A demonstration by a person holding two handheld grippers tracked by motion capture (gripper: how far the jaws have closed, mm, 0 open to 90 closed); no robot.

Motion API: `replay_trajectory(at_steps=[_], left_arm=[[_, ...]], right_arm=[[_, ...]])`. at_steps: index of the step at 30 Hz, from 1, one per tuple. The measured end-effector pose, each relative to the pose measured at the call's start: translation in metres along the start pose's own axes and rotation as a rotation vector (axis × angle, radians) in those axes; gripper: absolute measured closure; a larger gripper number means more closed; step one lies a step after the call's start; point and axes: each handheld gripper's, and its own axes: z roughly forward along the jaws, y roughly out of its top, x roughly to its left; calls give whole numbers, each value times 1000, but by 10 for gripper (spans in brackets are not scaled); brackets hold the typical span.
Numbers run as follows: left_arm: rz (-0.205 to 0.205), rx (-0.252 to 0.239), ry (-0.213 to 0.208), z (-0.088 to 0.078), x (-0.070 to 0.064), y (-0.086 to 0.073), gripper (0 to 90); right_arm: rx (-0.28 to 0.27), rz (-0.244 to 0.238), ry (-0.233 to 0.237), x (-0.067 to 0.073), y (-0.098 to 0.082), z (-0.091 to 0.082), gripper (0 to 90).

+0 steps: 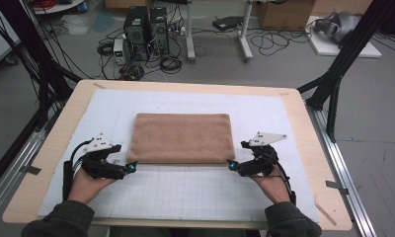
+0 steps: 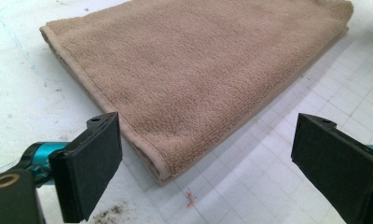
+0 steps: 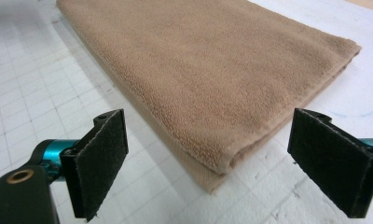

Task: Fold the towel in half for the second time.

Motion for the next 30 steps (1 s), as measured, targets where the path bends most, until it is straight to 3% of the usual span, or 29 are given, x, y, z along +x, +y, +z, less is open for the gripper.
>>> replay_trajectory(at_steps=[30], left_arm=[[-39,-25,8,-30,-5,-29,91]], right_arm=[[-15,15,-29,6,-33,-39,113]])
